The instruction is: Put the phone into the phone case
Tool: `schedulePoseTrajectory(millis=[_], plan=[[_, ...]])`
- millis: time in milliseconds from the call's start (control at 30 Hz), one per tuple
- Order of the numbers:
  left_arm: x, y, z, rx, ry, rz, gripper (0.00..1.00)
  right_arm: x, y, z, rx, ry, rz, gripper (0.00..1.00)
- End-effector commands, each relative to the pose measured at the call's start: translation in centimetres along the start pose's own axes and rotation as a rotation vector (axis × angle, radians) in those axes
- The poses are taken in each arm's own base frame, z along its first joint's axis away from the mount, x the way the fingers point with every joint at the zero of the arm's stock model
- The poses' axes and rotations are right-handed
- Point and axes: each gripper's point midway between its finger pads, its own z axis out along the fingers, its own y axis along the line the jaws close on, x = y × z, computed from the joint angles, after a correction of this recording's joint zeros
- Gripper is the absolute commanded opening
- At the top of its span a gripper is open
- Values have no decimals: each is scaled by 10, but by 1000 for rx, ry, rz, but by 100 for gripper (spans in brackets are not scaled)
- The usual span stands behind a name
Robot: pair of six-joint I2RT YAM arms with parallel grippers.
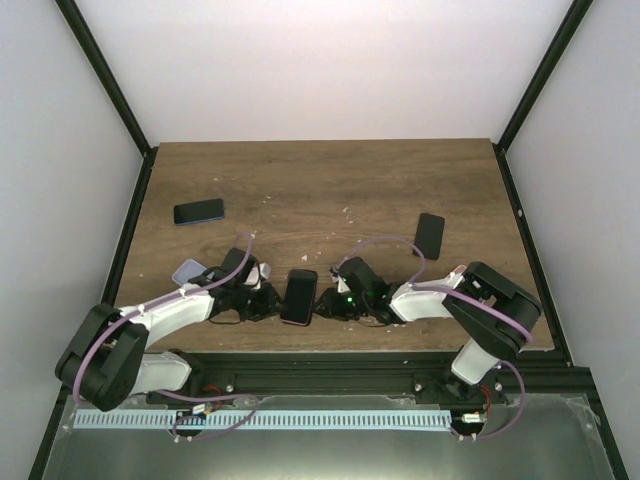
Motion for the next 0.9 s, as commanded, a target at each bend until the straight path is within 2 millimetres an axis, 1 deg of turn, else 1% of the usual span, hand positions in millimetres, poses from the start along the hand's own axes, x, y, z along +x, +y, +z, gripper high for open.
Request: schedulePoseTrajectory(millis=[0,133,233,433,533,667,867], plan=[[-4,-2,5,6,-14,2,25,6,6,8,-29,14,9,22],[-6,-5,9,13,-15,1,22,11,9,13,-43,31,12,22],[-7,-8,11,23,-18,2,19,12,12,15,-55,33,13,19],[-9,-21,12,68,-43,1,12,14,20,17,-78,35,9,18],[-5,-24,16,86,-44,2,9,14,20,17,-81,31,13,18],[1,-12,24,48,-32,-15,8,11,19,14,-72,7,16,18],[6,5,34,42,-47,-57,8,14,11,15,-63,-1,38,16]])
